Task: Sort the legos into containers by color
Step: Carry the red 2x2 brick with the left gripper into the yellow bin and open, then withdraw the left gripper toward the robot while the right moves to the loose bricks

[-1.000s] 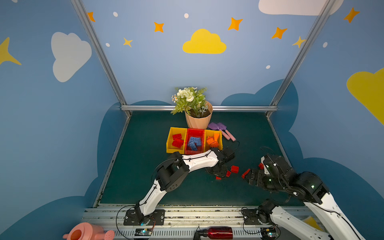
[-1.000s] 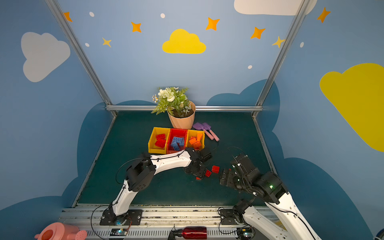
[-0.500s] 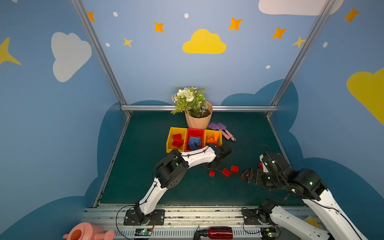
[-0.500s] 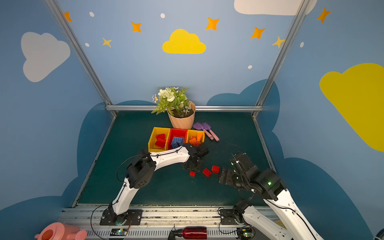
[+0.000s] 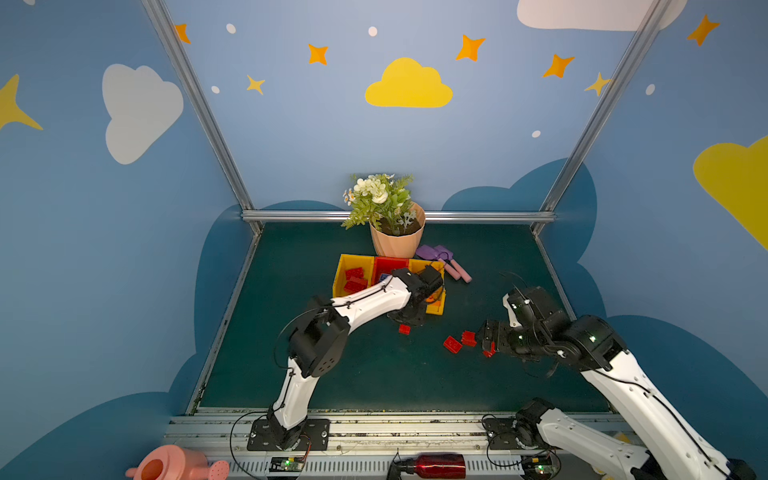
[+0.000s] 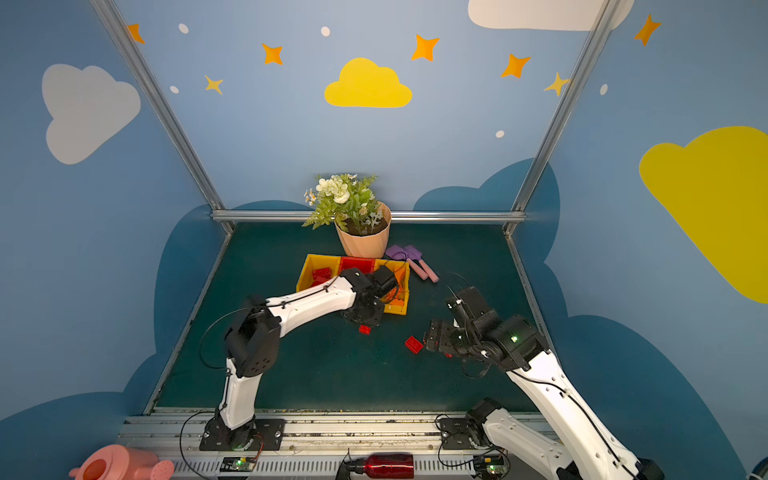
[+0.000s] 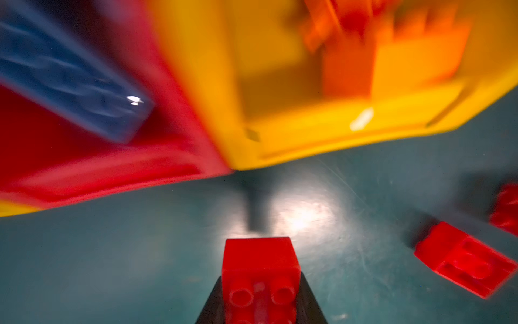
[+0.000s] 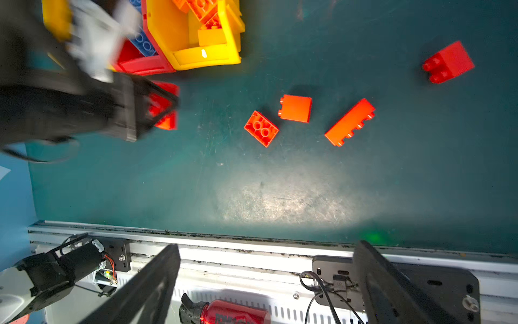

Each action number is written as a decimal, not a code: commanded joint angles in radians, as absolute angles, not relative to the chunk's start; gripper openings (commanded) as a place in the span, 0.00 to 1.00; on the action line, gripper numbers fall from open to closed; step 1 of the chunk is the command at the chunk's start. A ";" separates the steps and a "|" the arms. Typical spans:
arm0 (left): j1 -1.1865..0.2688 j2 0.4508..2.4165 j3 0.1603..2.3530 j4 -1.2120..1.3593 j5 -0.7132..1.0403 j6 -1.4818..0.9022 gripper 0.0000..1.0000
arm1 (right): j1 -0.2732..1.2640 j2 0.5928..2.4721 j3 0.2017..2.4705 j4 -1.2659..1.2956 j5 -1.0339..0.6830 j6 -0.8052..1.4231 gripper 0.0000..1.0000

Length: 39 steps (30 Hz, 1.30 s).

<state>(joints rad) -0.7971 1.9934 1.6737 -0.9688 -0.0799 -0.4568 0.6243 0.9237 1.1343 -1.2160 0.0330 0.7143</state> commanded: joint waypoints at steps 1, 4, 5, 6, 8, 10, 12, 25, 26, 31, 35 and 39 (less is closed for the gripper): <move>-0.692 1.903 1.665 -1.030 -0.156 -0.409 0.12 | 0.612 0.961 1.175 -1.150 -0.006 0.665 0.94; -0.588 1.874 1.671 -1.031 -0.202 -0.374 0.13 | 0.606 1.000 1.187 -1.121 -0.025 0.649 0.94; -0.557 1.874 1.680 -1.030 -0.211 -0.359 0.13 | 0.603 1.012 1.190 -1.113 -0.031 0.646 0.94; -0.517 1.876 1.692 -1.027 -0.216 -0.347 0.13 | 0.601 1.025 1.192 -1.105 -0.038 0.643 0.94; -0.456 1.893 1.712 -1.010 -0.204 -0.330 0.13 | 0.599 1.045 1.199 -1.092 -0.048 0.638 0.94; -0.401 1.923 1.742 -0.992 -0.175 -0.318 0.14 | 0.597 1.065 1.205 -1.082 -0.051 0.635 0.94; -0.366 1.960 1.778 -0.985 -0.160 -0.310 0.14 | 0.596 1.079 1.211 -1.079 -0.052 0.633 0.94; -0.310 2.161 1.948 -0.994 -0.105 -0.280 0.44 | 0.584 1.117 1.194 -1.058 -0.068 0.626 0.95; -0.310 2.164 1.956 -0.998 -0.101 -0.280 0.58 | 0.583 1.126 1.195 -1.060 -0.069 0.620 0.96; -0.312 2.127 1.942 -0.999 -0.085 -0.292 0.87 | 0.584 1.181 1.189 -1.063 -0.083 0.577 0.97; -0.313 2.040 1.865 -0.978 -0.058 -0.315 1.00 | 0.585 1.232 1.171 -1.046 -0.128 0.550 0.97; -0.315 1.900 1.703 -0.911 -0.019 -0.359 1.00 | 0.590 1.262 1.146 -1.008 -0.168 0.536 0.97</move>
<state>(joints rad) -0.3145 2.0056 1.7706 -0.9440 -0.0547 -0.3199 0.5861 1.2514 1.1637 -1.0370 -0.1253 0.5648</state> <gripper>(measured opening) 0.997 0.969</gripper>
